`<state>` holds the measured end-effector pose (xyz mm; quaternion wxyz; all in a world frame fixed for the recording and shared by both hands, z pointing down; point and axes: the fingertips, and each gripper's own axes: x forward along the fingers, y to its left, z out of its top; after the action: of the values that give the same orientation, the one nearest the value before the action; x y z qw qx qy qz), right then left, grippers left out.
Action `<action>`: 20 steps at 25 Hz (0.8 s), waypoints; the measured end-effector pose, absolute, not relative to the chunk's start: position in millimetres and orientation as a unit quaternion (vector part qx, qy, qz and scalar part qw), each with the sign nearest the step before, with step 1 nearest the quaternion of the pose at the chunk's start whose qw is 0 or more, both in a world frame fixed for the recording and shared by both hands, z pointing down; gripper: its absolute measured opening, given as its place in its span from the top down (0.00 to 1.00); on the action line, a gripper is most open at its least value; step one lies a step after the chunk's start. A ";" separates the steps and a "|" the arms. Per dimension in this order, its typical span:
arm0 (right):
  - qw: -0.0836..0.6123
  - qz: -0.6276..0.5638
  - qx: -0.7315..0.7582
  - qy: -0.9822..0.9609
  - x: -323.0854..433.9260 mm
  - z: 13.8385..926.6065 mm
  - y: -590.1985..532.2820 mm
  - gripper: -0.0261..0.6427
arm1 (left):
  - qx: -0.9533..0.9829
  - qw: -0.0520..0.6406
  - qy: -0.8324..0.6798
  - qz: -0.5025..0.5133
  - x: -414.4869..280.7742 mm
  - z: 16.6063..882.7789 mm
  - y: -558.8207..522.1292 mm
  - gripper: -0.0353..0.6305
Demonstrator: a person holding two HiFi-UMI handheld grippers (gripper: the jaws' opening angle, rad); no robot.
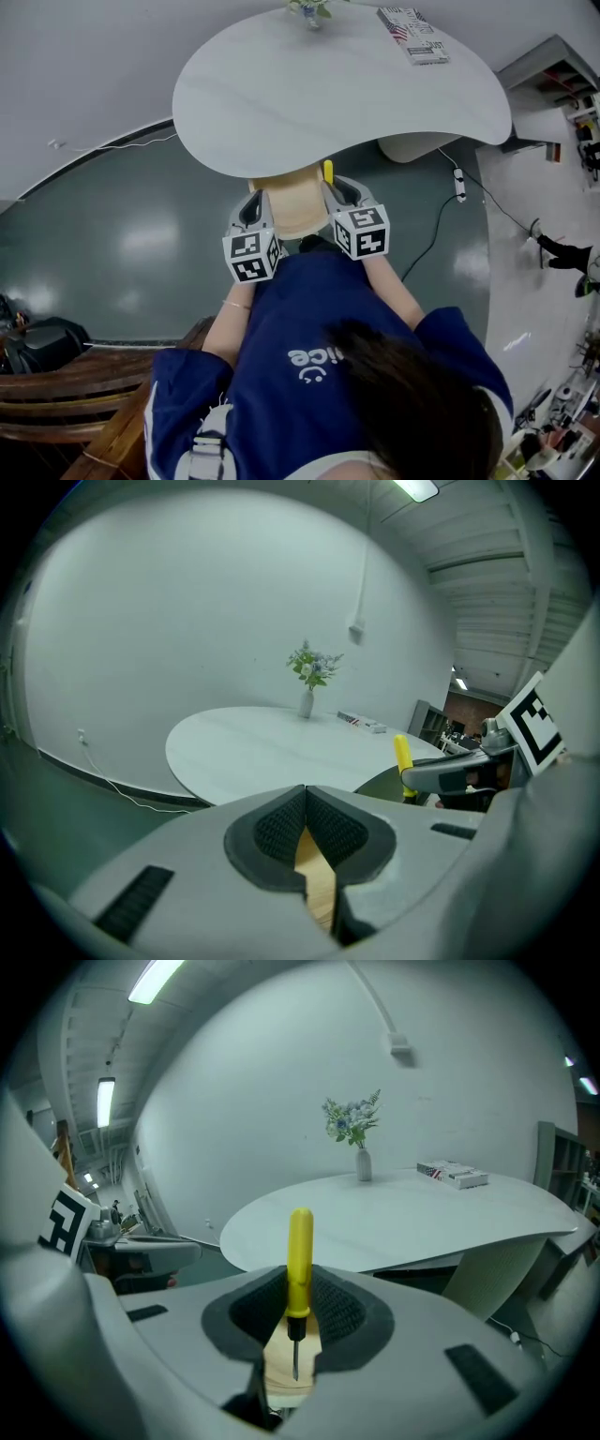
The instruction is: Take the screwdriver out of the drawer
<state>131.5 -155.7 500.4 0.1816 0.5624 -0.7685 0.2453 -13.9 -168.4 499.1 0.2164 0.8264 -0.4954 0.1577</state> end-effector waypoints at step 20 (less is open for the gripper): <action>0.172 0.227 0.592 -0.754 145.1 496.2 -153.2 0.84 | 0.837 0.210 -0.477 0.165 -5.4 500.1 -171.7 0.94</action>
<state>145.1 -153.2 496.2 0.1725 0.5921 -0.7537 0.2274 -5.4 -171.7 500.1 0.2104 0.8373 -0.4769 0.1652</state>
